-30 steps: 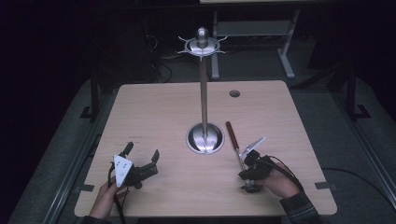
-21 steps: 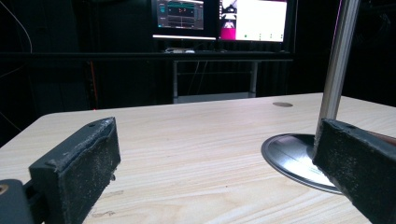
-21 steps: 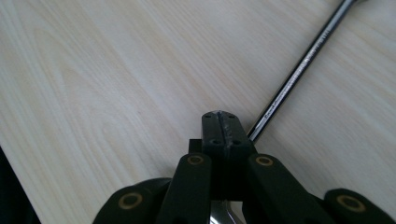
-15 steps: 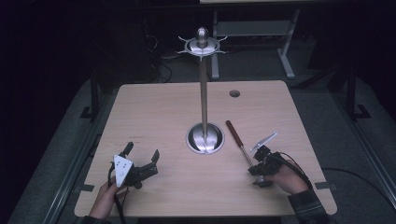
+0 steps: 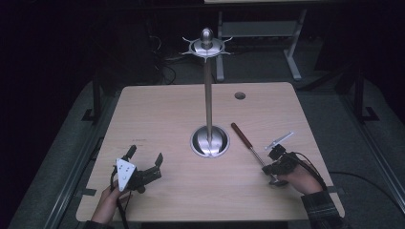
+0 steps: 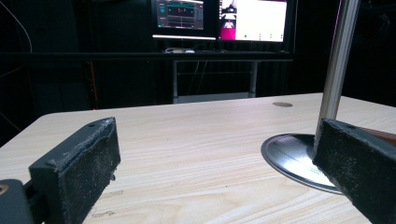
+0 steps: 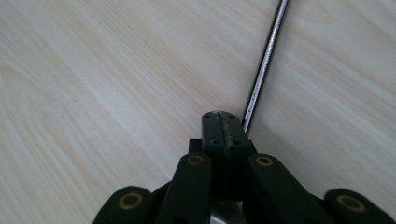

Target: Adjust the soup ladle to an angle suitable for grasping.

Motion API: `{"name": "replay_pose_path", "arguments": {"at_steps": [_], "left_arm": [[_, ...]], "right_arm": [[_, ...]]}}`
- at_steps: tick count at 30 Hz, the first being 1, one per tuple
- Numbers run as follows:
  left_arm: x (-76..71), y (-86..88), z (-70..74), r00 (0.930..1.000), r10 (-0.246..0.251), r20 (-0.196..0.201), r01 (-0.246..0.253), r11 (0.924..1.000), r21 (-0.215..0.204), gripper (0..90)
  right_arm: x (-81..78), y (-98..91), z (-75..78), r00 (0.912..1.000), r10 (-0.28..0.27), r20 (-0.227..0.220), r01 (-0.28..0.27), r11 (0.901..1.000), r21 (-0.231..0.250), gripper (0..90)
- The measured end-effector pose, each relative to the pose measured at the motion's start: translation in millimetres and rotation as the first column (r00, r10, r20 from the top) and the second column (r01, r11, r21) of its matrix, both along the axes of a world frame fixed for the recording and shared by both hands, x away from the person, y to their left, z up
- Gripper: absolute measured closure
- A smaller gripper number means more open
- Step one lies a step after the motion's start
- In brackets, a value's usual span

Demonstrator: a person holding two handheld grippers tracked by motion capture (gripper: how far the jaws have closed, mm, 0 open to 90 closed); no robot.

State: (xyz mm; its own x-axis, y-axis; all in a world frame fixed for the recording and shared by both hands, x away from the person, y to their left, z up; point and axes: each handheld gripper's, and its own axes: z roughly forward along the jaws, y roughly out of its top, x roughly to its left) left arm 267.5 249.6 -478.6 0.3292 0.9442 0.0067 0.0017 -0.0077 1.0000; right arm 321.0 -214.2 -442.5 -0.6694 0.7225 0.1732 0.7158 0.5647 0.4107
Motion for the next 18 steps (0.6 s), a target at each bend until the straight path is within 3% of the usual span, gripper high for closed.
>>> {"name": "replay_pose_path", "arguments": {"at_steps": [18], "left_arm": [[0.0,0.0,0.0,1.0,-0.001,0.0,0.001,1.0,0.0,0.2]], "right_arm": [[14.6,-18.6,1.8,0.9988,-0.048,0.014,0.048,0.9985,-0.027,89.7]]}}
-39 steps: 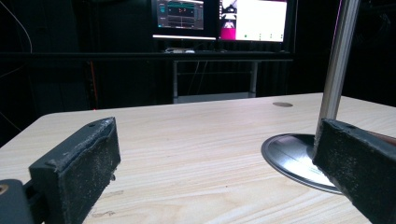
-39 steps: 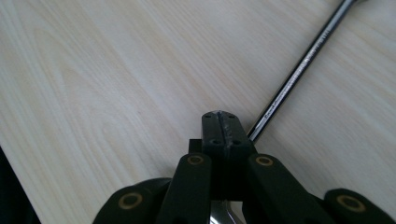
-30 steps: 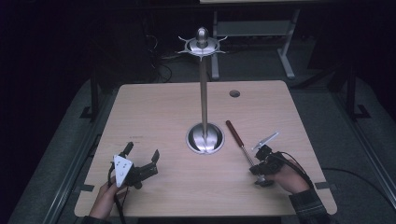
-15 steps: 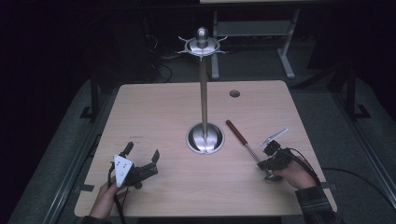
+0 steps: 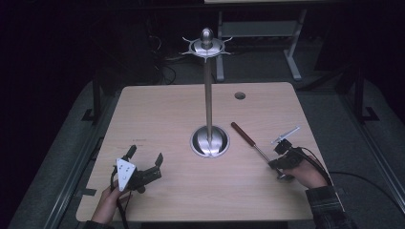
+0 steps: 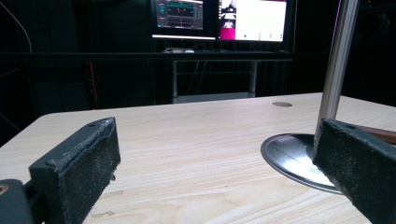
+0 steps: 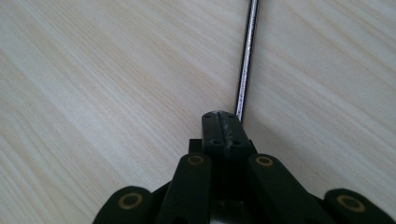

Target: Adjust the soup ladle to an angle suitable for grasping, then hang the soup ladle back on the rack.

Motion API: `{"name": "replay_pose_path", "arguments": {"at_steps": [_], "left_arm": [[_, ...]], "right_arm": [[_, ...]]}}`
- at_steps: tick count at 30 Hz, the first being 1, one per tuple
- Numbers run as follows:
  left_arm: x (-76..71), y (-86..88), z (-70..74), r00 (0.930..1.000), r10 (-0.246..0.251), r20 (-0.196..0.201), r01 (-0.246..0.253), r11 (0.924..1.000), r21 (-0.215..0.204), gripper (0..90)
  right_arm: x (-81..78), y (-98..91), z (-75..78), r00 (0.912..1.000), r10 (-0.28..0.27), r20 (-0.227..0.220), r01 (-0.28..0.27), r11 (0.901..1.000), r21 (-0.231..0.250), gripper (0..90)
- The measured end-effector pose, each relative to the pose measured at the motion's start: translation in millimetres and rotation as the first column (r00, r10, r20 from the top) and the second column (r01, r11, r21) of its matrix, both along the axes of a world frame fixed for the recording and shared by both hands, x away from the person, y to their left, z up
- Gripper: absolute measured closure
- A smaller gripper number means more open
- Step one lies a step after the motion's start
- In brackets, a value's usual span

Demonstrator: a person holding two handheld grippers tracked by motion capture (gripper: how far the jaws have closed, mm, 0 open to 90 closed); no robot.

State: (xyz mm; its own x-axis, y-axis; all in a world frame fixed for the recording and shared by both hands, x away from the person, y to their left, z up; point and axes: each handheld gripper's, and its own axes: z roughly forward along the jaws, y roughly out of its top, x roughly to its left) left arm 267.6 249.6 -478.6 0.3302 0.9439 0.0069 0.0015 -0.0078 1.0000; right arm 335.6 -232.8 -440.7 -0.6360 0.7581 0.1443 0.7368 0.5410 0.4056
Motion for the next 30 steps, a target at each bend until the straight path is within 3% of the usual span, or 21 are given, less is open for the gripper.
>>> {"name": "replay_pose_path", "arguments": {"at_steps": [11,18,21,30], "left_arm": [[-0.3,0.6,0.1,1.0,0.001,-0.004,-0.001,1.0,0.009,0.2],[0.0,-0.1,0.0,1.0,0.001,-0.001,-0.001,1.0,0.0,0.2],[0.0,0.0,0.0,1.0,0.001,0.0,-0.001,1.0,0.0,0.2],[0.0,0.0,0.0,1.0,0.001,0.0,-0.001,1.0,0.0,0.2]], "right_arm": [[8.3,1.6,14.8,0.9997,-0.008,0.021,0.007,0.9983,0.058,89.2],[20.7,8.3,20.7,0.9991,-0.032,0.029,0.029,0.9971,0.071,81.2],[32.5,14.2,23.0,0.9992,-0.037,0.012,0.036,0.9957,0.086,76.5],[57.2,27.7,29.3,0.9983,-0.058,0.004,0.058,0.9968,0.055,68.6]]}}
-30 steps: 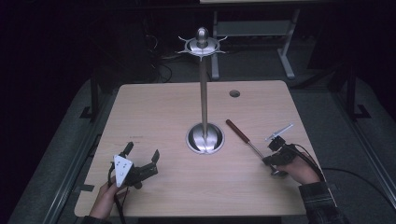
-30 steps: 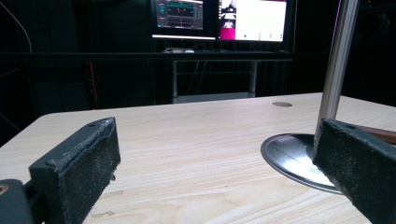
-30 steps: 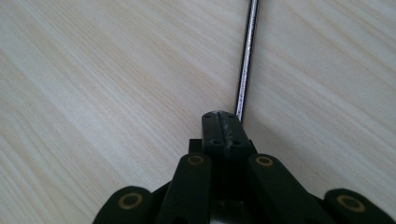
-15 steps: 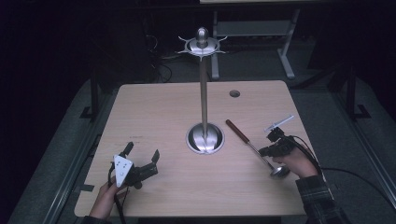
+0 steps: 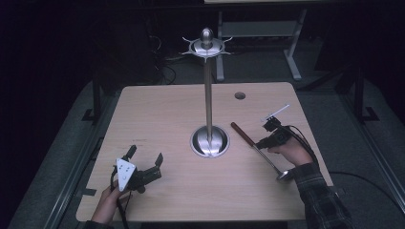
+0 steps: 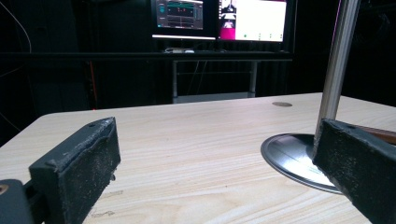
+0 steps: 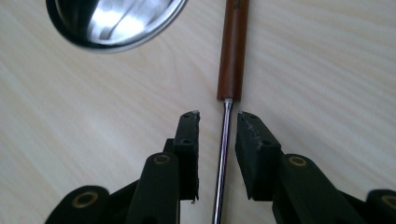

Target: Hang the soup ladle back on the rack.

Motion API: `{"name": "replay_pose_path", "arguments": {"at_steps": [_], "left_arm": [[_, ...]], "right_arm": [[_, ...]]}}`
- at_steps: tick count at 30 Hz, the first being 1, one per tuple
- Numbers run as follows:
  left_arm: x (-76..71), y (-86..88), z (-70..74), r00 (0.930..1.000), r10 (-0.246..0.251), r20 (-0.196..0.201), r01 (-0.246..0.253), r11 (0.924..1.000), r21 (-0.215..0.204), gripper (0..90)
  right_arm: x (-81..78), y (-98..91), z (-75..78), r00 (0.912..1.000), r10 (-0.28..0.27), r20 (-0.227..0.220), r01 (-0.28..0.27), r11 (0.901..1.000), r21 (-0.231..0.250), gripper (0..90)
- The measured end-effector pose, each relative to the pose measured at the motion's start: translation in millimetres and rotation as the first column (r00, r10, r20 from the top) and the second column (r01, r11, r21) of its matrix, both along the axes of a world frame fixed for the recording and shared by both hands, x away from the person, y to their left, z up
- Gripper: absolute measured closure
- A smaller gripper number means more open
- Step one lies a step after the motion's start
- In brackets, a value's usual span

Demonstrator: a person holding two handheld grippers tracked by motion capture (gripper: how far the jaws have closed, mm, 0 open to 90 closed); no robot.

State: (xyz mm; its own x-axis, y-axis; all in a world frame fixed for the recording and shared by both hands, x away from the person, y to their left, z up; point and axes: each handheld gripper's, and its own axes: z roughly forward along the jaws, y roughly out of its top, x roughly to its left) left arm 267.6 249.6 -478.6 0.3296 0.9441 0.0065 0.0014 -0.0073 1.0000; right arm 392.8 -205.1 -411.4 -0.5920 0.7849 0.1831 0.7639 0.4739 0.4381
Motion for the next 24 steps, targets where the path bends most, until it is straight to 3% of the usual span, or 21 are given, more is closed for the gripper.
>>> {"name": "replay_pose_path", "arguments": {"at_steps": [13,24], "left_arm": [[0.0,0.0,0.0,1.0,-0.003,0.0,0.003,1.0,0.0,0.2],[-0.1,0.0,0.0,1.0,-0.003,0.0,0.003,1.0,0.0,0.3]], "right_arm": [[30.5,23.1,-1.2,0.9995,0.008,-0.029,-0.009,0.9994,-0.032,63.1],[45.3,41.2,-19.0,0.9976,0.029,-0.062,-0.037,0.9906,-0.131,64.2]]}}
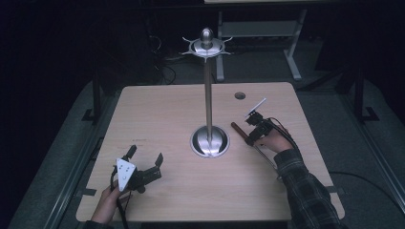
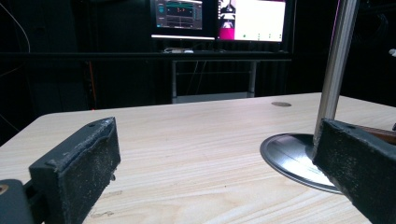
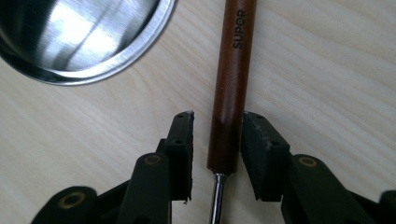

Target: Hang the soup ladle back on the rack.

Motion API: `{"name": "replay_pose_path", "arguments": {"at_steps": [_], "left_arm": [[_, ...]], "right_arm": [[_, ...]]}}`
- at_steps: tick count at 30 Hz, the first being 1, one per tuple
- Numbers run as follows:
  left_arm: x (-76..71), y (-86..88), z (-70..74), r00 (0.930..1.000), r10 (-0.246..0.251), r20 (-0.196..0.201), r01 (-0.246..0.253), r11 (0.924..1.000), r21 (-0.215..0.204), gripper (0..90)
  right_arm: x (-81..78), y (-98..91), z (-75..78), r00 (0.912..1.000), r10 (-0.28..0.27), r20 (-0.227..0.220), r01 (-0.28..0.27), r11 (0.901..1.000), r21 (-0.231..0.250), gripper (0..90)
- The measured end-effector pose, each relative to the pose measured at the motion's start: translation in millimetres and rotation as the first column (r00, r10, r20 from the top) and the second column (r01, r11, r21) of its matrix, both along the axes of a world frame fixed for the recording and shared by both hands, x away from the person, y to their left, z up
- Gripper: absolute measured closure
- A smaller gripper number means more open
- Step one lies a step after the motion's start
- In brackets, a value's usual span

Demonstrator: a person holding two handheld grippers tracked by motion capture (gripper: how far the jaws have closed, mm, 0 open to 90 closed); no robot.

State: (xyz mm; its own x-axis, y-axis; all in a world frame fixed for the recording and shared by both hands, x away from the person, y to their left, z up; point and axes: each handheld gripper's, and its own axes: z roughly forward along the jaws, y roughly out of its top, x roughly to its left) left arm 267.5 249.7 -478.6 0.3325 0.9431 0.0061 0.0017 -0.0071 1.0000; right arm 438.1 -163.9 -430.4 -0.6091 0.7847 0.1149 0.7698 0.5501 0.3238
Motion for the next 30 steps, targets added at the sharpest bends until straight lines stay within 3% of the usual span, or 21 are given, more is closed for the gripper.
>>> {"name": "replay_pose_path", "arguments": {"at_steps": [1,9,30], "left_arm": [[0.0,0.0,0.0,1.0,0.0,0.0,0.0,1.0,0.0,0.2],[0.0,0.1,0.0,1.0,0.0,0.0,0.0,1.0,0.0,0.2],[-0.1,0.1,0.0,1.0,0.0,-0.001,0.0,1.0,0.0,0.2]], "right_arm": [[1.2,1.6,-3.3,1.0,0.004,0.002,-0.004,0.9997,-0.022,65.7],[2.0,3.2,-10.0,1.0,0.004,0.001,-0.004,0.9985,-0.055,69.3],[-2.7,-3.0,-6.2,0.9995,-0.031,0.01,0.031,0.9993,-0.019,73.1]]}}
